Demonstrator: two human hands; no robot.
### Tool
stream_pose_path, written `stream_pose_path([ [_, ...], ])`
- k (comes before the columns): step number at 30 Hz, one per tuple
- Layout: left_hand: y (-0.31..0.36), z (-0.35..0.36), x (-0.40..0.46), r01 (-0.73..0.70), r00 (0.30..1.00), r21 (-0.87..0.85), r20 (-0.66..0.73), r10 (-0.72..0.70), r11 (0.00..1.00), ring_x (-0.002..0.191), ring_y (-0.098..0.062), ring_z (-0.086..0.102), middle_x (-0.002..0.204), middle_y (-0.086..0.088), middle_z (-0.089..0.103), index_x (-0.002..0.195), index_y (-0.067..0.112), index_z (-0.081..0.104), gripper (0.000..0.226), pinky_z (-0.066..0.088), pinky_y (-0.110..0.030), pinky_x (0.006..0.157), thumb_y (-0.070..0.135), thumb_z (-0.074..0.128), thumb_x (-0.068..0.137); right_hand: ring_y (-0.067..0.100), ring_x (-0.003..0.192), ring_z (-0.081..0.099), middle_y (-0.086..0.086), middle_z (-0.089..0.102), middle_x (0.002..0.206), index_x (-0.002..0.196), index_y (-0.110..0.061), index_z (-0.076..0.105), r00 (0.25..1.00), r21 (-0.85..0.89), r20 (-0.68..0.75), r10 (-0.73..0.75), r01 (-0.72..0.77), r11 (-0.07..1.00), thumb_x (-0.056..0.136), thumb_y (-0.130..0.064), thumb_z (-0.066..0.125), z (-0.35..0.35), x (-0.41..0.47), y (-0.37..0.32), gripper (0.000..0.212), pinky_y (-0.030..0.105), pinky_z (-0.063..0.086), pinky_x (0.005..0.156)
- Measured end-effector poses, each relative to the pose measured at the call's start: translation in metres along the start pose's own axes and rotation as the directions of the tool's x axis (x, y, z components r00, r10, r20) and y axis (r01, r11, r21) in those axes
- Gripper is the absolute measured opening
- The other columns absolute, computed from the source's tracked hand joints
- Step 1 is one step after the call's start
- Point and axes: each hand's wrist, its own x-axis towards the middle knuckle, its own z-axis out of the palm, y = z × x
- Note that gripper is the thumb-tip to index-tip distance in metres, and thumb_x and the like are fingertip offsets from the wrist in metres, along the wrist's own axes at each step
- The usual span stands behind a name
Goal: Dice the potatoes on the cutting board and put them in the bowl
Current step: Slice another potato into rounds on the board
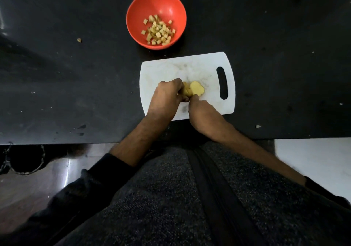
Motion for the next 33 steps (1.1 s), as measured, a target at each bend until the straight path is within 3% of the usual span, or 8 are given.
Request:
stream_pose_path([
  [6,0.011,-0.005,-0.004,0.077,0.997,-0.081,0.002,-0.077,0.994,0.067,0.002,0.067,0.076,0.004,0.071,0.080,0.007,0.059,0.020,0.057,-0.021,0.069,-0.003,0.076,0.079,0.041,0.101,0.063,0.026,0.061,0.115,0.139,0.008,0.032,0.999,-0.039,0.036,0.017,-0.015,0.999,0.099,-0.007,0.036,0.010,-0.012,0.011,0.042,0.043,0.045,0.077],
  [9,0.011,-0.005,-0.005,0.112,0.994,-0.070,0.002,-0.112,0.991,0.060,0.011,0.060,0.068,0.013,0.061,0.081,0.011,0.056,0.025,0.044,-0.005,0.057,0.002,0.080,0.079,0.040,0.095,0.064,0.024,0.062,0.109,0.129,0.004,0.036,0.993,-0.023,0.108,0.052,-0.050,0.998,0.098,-0.008,0.041,0.019,-0.029,0.020,0.034,0.041,0.042,0.069],
  [13,0.011,-0.005,-0.007,0.116,0.993,-0.010,-0.022,-0.116,0.993,0.071,-0.012,0.064,0.078,0.001,0.066,0.090,0.011,0.058,0.031,0.054,-0.028,0.064,0.014,0.085,0.076,0.038,0.080,0.058,0.022,0.059,0.097,0.107,-0.006,0.036,0.979,0.043,0.176,0.098,-0.107,0.993,0.098,-0.012,0.043,0.019,-0.046,0.027,0.013,0.041,0.039,0.065],
  [18,0.011,-0.004,-0.010,0.103,0.995,0.021,-0.017,-0.102,0.994,0.075,-0.026,0.064,0.082,-0.006,0.067,0.091,0.012,0.056,0.033,0.056,-0.046,0.068,0.020,0.085,0.077,0.026,0.056,0.046,0.004,0.046,0.066,0.094,-0.014,0.035,0.998,0.091,-0.050,0.042,-0.038,0.995,0.104,-0.030,0.034,-0.008,-0.068,0.028,0.019,0.035,0.035,0.054],
  [23,0.011,-0.002,-0.012,0.093,0.996,0.033,-0.001,-0.093,0.995,0.080,-0.025,0.067,0.087,-0.007,0.068,0.093,0.012,0.055,0.029,0.057,-0.046,0.072,0.018,0.081,0.081,0.022,0.060,0.053,0.003,0.056,0.072,0.108,-0.012,0.041,0.978,0.206,-0.208,-0.017,0.061,0.977,0.104,-0.026,0.036,-0.022,-0.061,0.019,0.015,0.034,0.032,0.052],
  [26,0.010,-0.003,-0.013,0.068,0.998,0.039,-0.002,-0.068,0.997,0.077,-0.017,0.066,0.088,-0.004,0.069,0.093,0.012,0.056,0.019,0.054,-0.022,0.067,0.007,0.074,0.086,0.023,0.079,0.054,0.009,0.055,0.091,0.127,-0.009,0.042,0.970,0.234,-0.232,-0.076,0.131,0.963,0.104,-0.020,0.039,-0.012,-0.050,0.013,0.026,0.034,0.035,0.064],
  [29,0.011,-0.003,-0.016,0.068,0.997,0.034,-0.028,-0.067,0.997,0.066,0.003,0.056,0.082,0.004,0.063,0.090,0.017,0.054,0.021,0.038,-0.001,0.056,0.000,0.066,0.090,0.027,0.077,0.057,0.011,0.060,0.086,0.126,-0.009,0.047,0.955,0.194,-0.280,-0.100,0.158,0.968,0.104,-0.021,0.040,-0.006,-0.045,0.008,0.026,0.038,0.041,0.063],
  [33,0.010,0.001,-0.016,0.087,0.995,0.045,-0.044,-0.085,0.995,0.074,-0.014,0.063,0.087,-0.002,0.067,0.098,0.010,0.059,0.012,0.048,-0.022,0.064,0.003,0.065,0.091,0.031,0.062,0.059,0.009,0.061,0.072,0.120,-0.013,0.044,0.944,0.103,-0.310,-0.109,0.147,0.984,0.105,-0.026,0.036,-0.001,-0.045,0.004,0.021,0.046,0.049,0.057],
])
